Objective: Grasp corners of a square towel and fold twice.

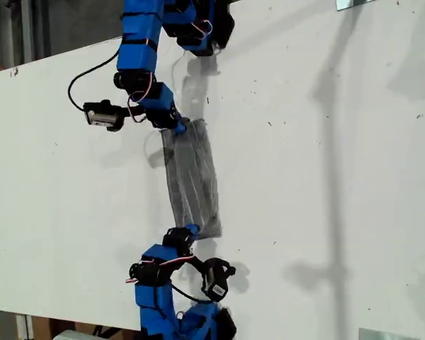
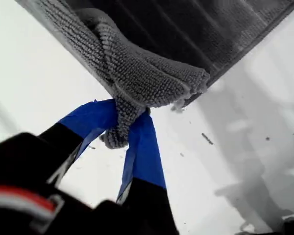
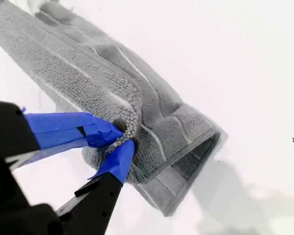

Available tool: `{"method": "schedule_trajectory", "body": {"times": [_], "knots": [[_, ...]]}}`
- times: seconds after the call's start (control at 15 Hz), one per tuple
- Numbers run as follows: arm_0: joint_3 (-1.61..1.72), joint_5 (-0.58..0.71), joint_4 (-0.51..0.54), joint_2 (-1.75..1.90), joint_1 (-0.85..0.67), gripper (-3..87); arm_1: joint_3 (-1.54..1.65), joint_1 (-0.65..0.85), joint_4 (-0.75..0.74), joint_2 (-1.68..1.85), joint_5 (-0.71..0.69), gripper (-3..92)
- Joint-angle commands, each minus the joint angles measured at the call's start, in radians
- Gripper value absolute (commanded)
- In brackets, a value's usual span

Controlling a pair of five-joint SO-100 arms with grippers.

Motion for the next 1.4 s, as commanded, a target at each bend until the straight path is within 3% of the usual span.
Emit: {"method": "schedule_trajectory", "body": {"times": [0.0,0.13,0.47,0.6,0.87,1.07,1.33], "knots": [[0.144,0.026,-0.081,0.081,-0.1,-0.3,0.089,0.115,-0.103,0.029,-0.051,0.0],[0.225,0.064,-0.14,0.08,-0.192,-0.3,0.115,0.199,-0.152,-0.026,-0.11,0.0],[0.193,0.21,-0.156,-0.104,-0.408,-0.3,-0.064,0.35,-0.138,-0.36,-0.245,0.0],[0.181,0.179,-0.138,-0.071,-0.344,-0.3,-0.067,0.293,-0.126,-0.354,-0.232,0.0],[0.087,0.115,0.005,0.011,-0.173,-0.3,-0.046,0.199,-0.021,-0.227,-0.216,0.0],[0.163,0.051,-0.031,0.012,-0.083,-0.3,0.08,0.091,-0.055,-0.193,-0.144,0.0],[0.238,0.031,-0.104,-0.031,-0.057,-0.3,0.213,0.055,-0.126,-0.189,-0.109,0.0]]}}
